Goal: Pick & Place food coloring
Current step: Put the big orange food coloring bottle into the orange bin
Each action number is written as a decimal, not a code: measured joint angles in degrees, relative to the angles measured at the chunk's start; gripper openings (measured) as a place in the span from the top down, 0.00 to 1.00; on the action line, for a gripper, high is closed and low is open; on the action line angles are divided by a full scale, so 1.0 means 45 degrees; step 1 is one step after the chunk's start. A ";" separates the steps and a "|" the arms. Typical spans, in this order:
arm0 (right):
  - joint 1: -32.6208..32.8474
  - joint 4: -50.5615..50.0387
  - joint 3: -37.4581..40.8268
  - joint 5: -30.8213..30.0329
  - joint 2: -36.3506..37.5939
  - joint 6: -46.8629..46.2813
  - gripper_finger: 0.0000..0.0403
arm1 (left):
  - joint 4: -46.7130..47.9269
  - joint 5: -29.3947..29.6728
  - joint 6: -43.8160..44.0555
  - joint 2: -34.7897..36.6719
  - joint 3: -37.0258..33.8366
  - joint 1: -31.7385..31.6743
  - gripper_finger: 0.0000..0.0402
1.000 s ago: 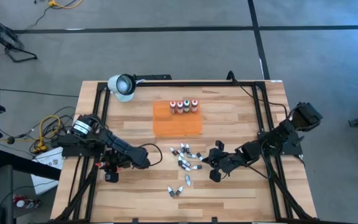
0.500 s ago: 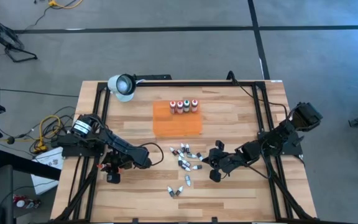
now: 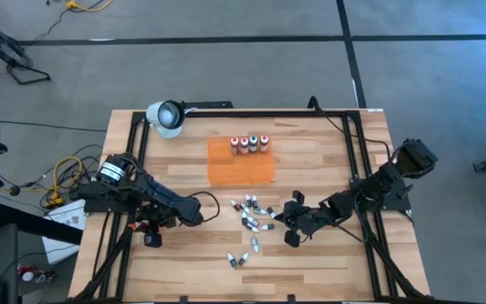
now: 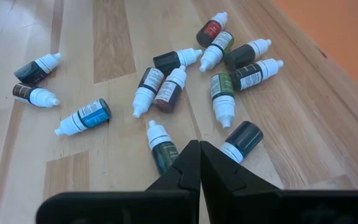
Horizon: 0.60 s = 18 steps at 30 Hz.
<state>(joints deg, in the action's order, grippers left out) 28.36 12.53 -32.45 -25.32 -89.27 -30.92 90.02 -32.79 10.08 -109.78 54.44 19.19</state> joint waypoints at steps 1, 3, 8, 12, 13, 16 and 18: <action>0.0000 -0.0013 0.0000 0.0000 0.0001 0.0000 1.00 | -0.0010 -0.0083 -0.0020 0.0030 -0.0145 0.0002 0.72; 0.0000 -0.0013 0.0000 0.0000 -0.0001 0.0000 1.00 | 0.0024 -0.0357 -0.0007 0.0220 -0.0431 0.0012 0.72; 0.0000 -0.0013 0.0000 -0.0005 -0.0001 0.0180 1.00 | 0.0022 -0.0433 0.0313 0.0857 -0.1038 -0.0010 0.73; 0.0000 0.0012 0.0000 -0.0005 -0.0001 0.0199 1.00 | 0.0006 -0.0424 0.0847 0.1001 -0.1169 -0.0111 0.70; 0.0000 0.0059 0.0000 -0.0005 -0.0001 0.0199 1.00 | -0.0002 -0.0419 0.0905 0.1001 -0.1167 -0.0122 0.69; 0.0000 0.0094 -0.0005 -0.0005 -0.0001 0.0195 1.00 | -0.0003 -0.0408 0.0935 0.1001 -0.1167 -0.0124 0.66; 0.0000 0.0094 -0.0005 -0.0005 -0.0001 0.0170 1.00 | 0.0010 -0.0338 0.1008 0.1001 -0.1167 -0.0120 0.65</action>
<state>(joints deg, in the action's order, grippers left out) 28.36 12.95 -32.47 -25.34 -89.27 -30.15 90.06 -34.31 14.62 -105.27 49.19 18.65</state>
